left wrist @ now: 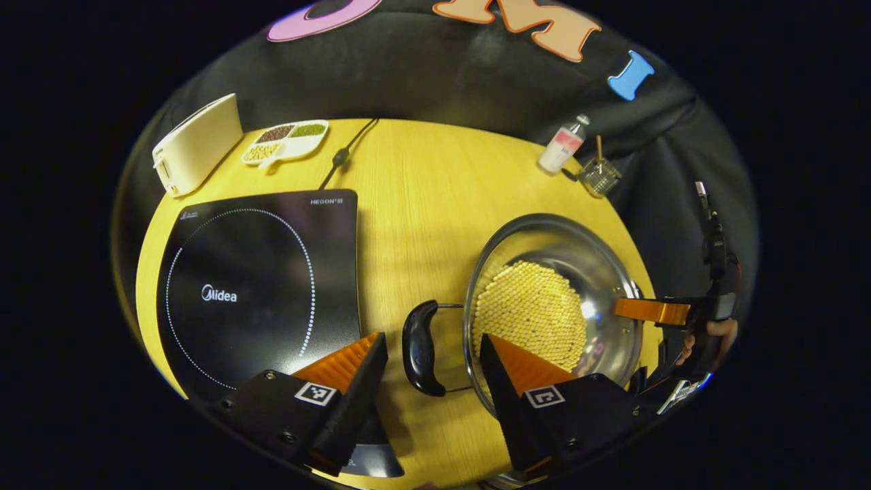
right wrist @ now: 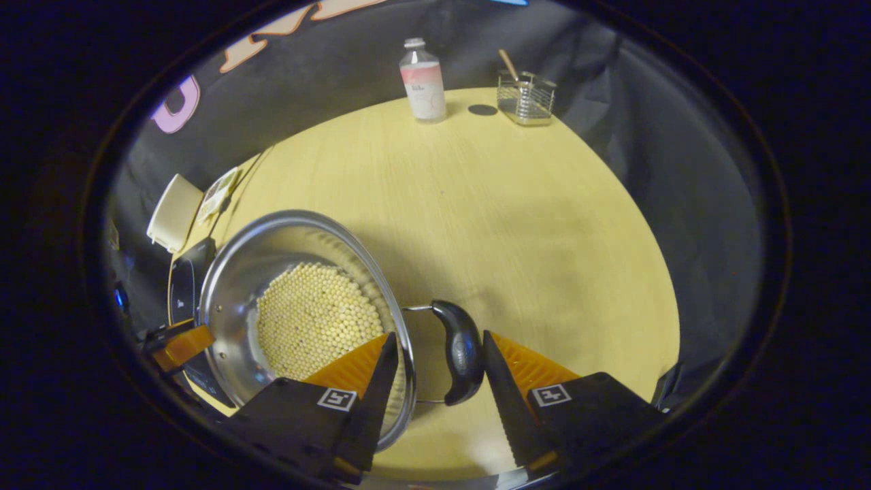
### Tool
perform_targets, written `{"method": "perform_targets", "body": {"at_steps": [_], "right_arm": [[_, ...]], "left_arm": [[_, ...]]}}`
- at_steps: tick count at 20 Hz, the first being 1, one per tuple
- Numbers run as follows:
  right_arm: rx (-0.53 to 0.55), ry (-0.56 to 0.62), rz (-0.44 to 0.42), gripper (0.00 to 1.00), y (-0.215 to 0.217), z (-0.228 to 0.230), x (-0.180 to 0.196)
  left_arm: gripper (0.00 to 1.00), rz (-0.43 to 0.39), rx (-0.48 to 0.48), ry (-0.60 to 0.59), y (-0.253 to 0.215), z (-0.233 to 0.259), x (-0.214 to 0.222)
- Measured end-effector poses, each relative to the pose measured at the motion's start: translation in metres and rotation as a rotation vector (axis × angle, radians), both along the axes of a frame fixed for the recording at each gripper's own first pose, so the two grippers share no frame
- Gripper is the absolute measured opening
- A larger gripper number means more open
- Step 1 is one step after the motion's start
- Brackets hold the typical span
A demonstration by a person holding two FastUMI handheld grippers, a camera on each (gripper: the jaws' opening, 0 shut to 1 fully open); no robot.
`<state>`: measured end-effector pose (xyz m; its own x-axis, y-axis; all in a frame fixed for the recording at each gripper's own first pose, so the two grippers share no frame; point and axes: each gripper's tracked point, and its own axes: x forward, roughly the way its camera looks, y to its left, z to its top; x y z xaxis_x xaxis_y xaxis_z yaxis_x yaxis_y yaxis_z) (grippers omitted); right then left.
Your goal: First push the handle of the pot to place it horizontally, then grasp the pot with both hands and set it on the induction cooktop.
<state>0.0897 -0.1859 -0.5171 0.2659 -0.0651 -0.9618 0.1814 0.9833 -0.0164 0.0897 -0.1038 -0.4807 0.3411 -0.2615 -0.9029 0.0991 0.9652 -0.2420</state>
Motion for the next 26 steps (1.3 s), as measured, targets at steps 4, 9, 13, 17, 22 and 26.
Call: {"method": "perform_targets", "body": {"at_steps": [4,9,13,17,22,26], "right_arm": [[0.043,0.039,0.022,0.69,0.002,-0.019,0.004],[0.134,0.068,0.039,0.60,0.004,-0.023,0.003],[0.142,0.091,0.029,0.48,0.004,-0.019,0.002],[0.160,0.081,0.036,0.54,0.009,0.002,-0.002],[0.202,0.042,0.104,0.54,0.050,0.029,0.011],[0.211,0.014,0.139,0.48,0.104,0.034,0.021]], "left_arm": [[0.77,-0.058,0.027,0.059,-0.009,-0.021,0.003],[0.67,-0.020,0.026,0.106,-0.013,-0.035,0.005],[0.62,-0.007,0.051,0.132,-0.012,-0.031,0.003],[0.62,0.005,0.066,0.106,0.000,-0.018,0.010],[0.63,0.075,0.099,0.043,0.035,0.027,0.001],[0.63,0.107,0.110,0.006,0.079,0.048,0.000]]}}
